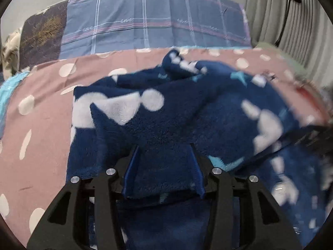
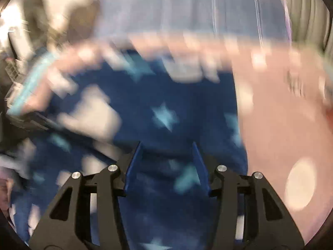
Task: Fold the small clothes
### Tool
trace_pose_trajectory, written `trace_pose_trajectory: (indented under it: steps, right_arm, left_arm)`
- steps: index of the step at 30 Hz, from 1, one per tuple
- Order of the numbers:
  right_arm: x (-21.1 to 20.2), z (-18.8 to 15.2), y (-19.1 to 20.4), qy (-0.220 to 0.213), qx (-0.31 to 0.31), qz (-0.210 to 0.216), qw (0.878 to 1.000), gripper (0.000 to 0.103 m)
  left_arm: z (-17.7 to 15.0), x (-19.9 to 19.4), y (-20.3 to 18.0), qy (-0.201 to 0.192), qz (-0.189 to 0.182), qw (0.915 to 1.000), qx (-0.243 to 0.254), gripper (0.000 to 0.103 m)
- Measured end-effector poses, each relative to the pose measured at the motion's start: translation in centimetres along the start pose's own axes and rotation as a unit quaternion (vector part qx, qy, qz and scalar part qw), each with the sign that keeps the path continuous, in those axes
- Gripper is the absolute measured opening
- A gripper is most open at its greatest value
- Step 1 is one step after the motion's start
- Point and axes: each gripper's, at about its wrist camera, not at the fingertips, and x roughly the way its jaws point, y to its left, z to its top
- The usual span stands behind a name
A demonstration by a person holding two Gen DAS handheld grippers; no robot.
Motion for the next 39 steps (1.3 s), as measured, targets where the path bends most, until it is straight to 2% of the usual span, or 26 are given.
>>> trace_pose_trajectory:
  steps: [2, 3, 6, 7, 10, 11, 15, 16, 17, 18, 20, 23, 26, 27, 29, 30, 32, 35, 37, 38, 39]
  right_arm:
    - [-1.0, 0.7, 0.7, 0.010, -0.029, -0.005, 1.000, 0.050]
    - [-1.7, 1.3, 1.0, 0.008, -0.028, 0.001, 1.000, 0.051]
    - [-4.1, 5.0, 1.0, -0.040, 0.002, 0.046, 0.998, 0.052]
    - [-4.1, 5.9, 1.0, -0.046, 0.007, 0.046, 0.998, 0.053]
    - [-2.0, 9.8, 0.2, -0.040, 0.037, 0.067, 0.996, 0.055]
    - [-0.4, 11.2, -0.8, -0.031, 0.063, 0.082, 0.994, 0.055]
    - [3.9, 14.1, -2.7, -0.018, 0.122, 0.090, 0.988, 0.055]
    - [5.0, 14.5, -3.1, -0.017, 0.136, 0.094, 0.986, 0.055]
    - [5.6, 14.9, -3.2, -0.016, 0.147, 0.099, 0.984, 0.055]
    - [6.0, 15.1, -3.4, -0.016, 0.154, 0.104, 0.982, 0.055]
    - [6.3, 14.8, -3.4, -0.019, 0.158, 0.108, 0.981, 0.055]
    - [6.0, 14.7, -3.0, -0.031, 0.126, 0.096, 0.987, 0.055]
    - [5.8, 14.5, -2.7, -0.046, 0.114, 0.075, 0.990, 0.055]
    - [5.7, 14.6, -2.4, -0.053, 0.114, 0.068, 0.990, 0.055]
    - [5.4, 14.9, -1.6, -0.065, 0.103, 0.064, 0.991, 0.053]
    - [5.2, 15.0, -1.1, -0.070, 0.092, 0.064, 0.991, 0.049]
    - [4.9, 15.5, 0.1, -0.075, 0.067, 0.064, 0.993, 0.024]
    - [5.4, 16.2, 0.6, -0.072, 0.064, 0.067, 0.993, 0.019]
    - [6.1, 16.3, 0.7, -0.068, 0.067, 0.064, 0.993, 0.019]
    - [7.0, 16.2, 0.6, -0.057, 0.072, 0.066, 0.994, 0.019]
    - [7.8, 16.1, 0.7, -0.045, 0.076, 0.068, 0.994, 0.019]
  left_arm:
    - [1.6, -1.4, 0.7, -0.015, -0.026, 0.9994, -0.016, 0.056]
    - [2.4, -1.6, 0.8, -0.024, -0.026, 0.9992, -0.017, 0.060]
    - [6.5, -1.1, 1.4, -0.055, -0.020, 0.9981, -0.019, 0.071]
    - [8.3, 0.3, 1.7, -0.050, -0.032, 0.9977, -0.034, 0.075]
    - [11.4, 4.6, 2.1, -0.018, -0.049, 0.9959, -0.073, 0.075]
    - [12.1, 6.1, 2.1, -0.006, -0.053, 0.9952, -0.082, 0.075]
    - [13.4, 11.7, 2.0, 0.046, -0.055, 0.9903, -0.118, 0.073]
    - [13.3, 12.5, 2.0, 0.057, -0.067, 0.9885, -0.123, 0.049]
    - [13.1, 13.1, 2.0, 0.072, -0.087, 0.9859, -0.124, 0.008]
    - [13.0, 13.5, 1.9, 0.085, -0.097, 0.9837, -0.125, 0.009]
    - [12.5, 12.3, 1.3, 0.086, -0.063, 0.9893, -0.099, 0.008]
    - [11.5, 9.5, 1.7, 0.071, -0.012, 0.9958, -0.057, 0.009]
    - [9.4, 10.3, 3.7, 0.102, -0.020, 0.9921, -0.070, 0.011]
    - [9.0, 10.5, 3.8, 0.095, -0.026, 0.9926, -0.071, 0.011]
    - [9.2, 10.3, 2.9, 0.089, -0.008, 0.9950, -0.044, 0.012]
    - [9.5, 10.3, 2.6, 0.090, 0.003, 0.9953, -0.036, 0.013]
    - [10.5, 9.7, 1.8, 0.086, 0.026, 0.9958, -0.017, 0.014]
    - [12.4, 7.2, 0.5, 0.041, 0.057, 0.9975, 0.007, 0.015]
    - [13.5, 6.0, -0.3, 0.003, 0.093, 0.9953, 0.023, 0.015]
    - [14.0, 5.8, -0.6, -0.012, 0.102, 0.9943, 0.027, 0.015]
    - [14.3, 5.8, -0.8, -0.018, 0.095, 0.9950, 0.025, 0.015]
